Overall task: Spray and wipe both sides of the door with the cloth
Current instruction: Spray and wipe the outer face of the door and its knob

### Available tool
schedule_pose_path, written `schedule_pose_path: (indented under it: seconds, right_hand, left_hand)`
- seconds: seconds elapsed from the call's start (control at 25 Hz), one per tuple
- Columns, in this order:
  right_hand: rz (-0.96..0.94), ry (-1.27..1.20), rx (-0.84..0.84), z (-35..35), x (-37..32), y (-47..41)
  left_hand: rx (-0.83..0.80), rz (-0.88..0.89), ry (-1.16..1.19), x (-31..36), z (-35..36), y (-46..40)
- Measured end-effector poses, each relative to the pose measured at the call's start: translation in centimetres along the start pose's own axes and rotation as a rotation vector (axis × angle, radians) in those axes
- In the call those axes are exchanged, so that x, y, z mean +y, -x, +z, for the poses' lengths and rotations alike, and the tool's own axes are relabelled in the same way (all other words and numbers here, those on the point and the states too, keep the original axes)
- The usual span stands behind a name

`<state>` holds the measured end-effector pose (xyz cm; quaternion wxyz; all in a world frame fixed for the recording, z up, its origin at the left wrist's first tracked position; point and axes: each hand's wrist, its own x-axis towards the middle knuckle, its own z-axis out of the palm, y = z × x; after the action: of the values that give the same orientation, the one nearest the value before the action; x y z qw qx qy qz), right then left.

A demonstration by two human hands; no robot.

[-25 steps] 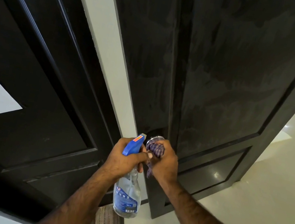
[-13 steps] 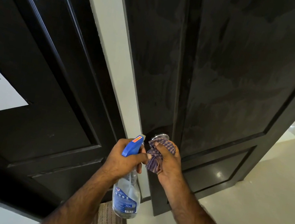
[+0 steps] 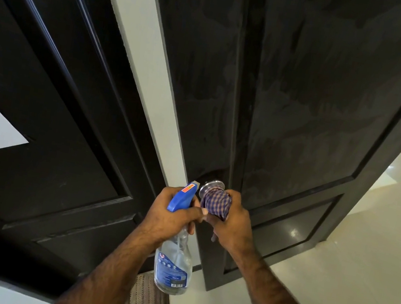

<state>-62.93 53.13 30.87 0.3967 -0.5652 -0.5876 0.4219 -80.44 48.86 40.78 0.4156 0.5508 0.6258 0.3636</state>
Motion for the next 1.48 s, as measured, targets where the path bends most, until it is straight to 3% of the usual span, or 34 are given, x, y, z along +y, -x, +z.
schedule_pose_path:
  seconds: [0.2, 0.36, 0.44, 0.56, 0.64, 0.72, 0.84, 1.0, 1.08, 1.28, 1.36, 1.48]
  right_hand:
    - [-0.211, 0.586, -0.250, -4.8, -1.0, -1.8]
    - [-0.335, 0.783, -0.413, -7.7, -2.2, -4.4]
    - [-0.388, 0.680, -0.345, -8.5, -2.5, -4.5]
    - [-0.378, 0.325, 0.105, -7.8, -3.5, -2.5]
    - [-0.252, 0.242, 0.254, -4.8, -4.0, -1.3]
    - [-0.244, 0.330, 0.280, -0.6, -3.5, -0.4]
    - [-0.441, 0.684, 0.363, 2.9, -1.8, 0.2]
    - [-0.901, 1.067, 0.114, 1.8, 0.7, -1.1]
    - [-0.882, 1.112, 0.110, 1.7, 1.3, -1.2]
    - [-0.425, 0.452, 0.389, 3.3, -0.1, -0.6]
    - [-0.105, -0.060, 0.368, 2.6, -1.7, -1.5]
    - [0.401, -0.775, 0.159, 1.3, -2.5, -2.2]
  left_hand:
    - [0.021, 0.014, -0.034, 0.9, -0.3, 0.6]
    - [0.032, 0.011, -0.042, 1.0, -0.7, 0.6]
    - [0.014, 0.021, -0.038, 1.1, -0.8, 0.7]
    - [0.013, 0.024, -0.021, 1.0, -1.0, 0.6]
    - [0.017, -0.003, 0.012, 0.8, -1.2, 0.5]
    - [0.008, -0.001, -0.003, 0.6, -1.2, 0.6]
    - [0.023, -0.035, 0.000, 0.3, -1.3, 0.7]
    - [0.025, -0.040, 0.009, 0.2, -1.5, 0.2]
    - [0.017, -0.043, 0.020, 0.3, -1.3, 0.4]
    - [-0.004, 0.025, 0.022, 1.1, -1.5, 1.2]
    - [0.001, 0.048, 0.012, 1.2, -2.0, 1.3]
    - [0.011, 0.068, -0.017, 1.5, -2.5, 1.6]
